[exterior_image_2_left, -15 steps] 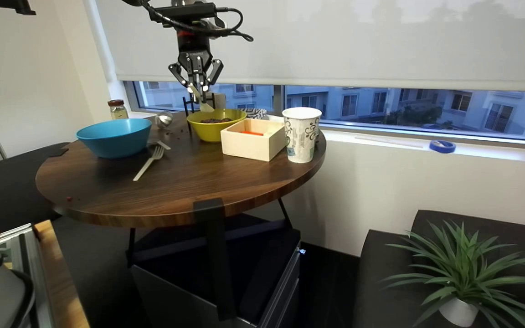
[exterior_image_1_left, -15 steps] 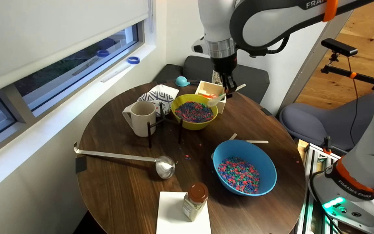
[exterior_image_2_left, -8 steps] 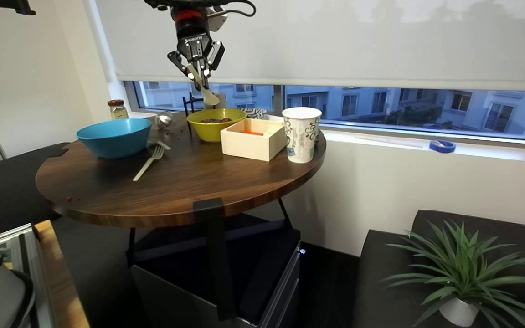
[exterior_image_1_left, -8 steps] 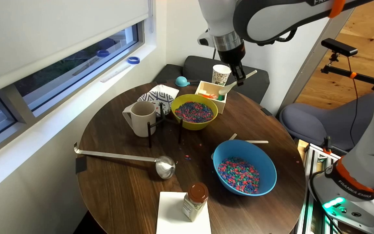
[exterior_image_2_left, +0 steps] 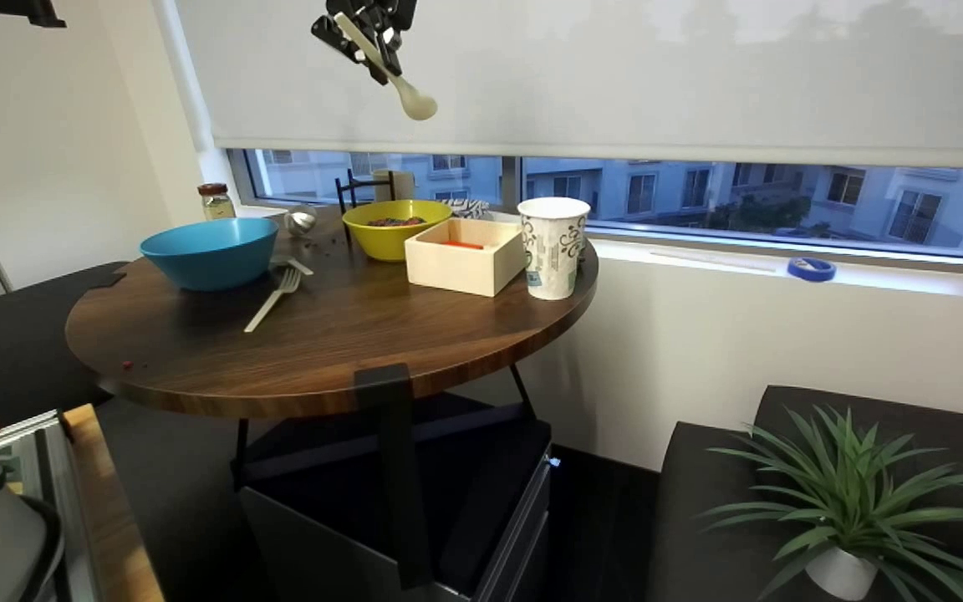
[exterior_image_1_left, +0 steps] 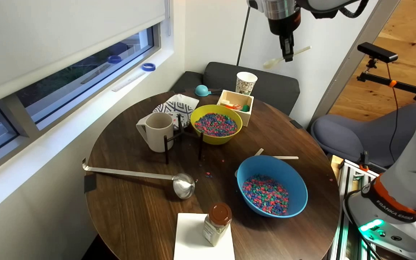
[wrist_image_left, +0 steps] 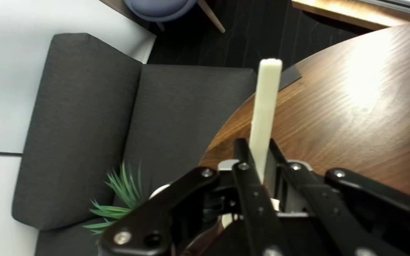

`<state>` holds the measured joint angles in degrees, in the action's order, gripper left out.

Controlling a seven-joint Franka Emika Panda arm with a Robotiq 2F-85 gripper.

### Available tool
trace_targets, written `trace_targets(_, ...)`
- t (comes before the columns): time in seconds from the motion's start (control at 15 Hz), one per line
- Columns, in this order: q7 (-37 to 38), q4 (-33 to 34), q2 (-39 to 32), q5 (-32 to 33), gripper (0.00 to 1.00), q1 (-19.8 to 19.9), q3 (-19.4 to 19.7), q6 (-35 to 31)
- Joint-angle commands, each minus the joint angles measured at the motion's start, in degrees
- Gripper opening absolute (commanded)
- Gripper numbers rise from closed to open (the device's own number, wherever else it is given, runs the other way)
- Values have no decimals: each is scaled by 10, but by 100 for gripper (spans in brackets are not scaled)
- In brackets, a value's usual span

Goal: Pick up the white spoon from the yellow bowl and put it in the paper cup on the right side of the table

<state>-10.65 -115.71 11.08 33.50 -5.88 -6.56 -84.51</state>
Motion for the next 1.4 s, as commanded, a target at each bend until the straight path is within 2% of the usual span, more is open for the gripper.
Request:
trace_targets(0.0, 6, -21, 27, 42, 3, 20, 26, -28)
trace_targets(0.33, -34, -12, 7, 26, 3, 47, 79, -111)
trace_targets(0.6, -65, 5, -36, 15, 3, 59, 94, -165)
trace_targets(1.33, -110, 68, -157, -19, 3, 80, 98, -179)
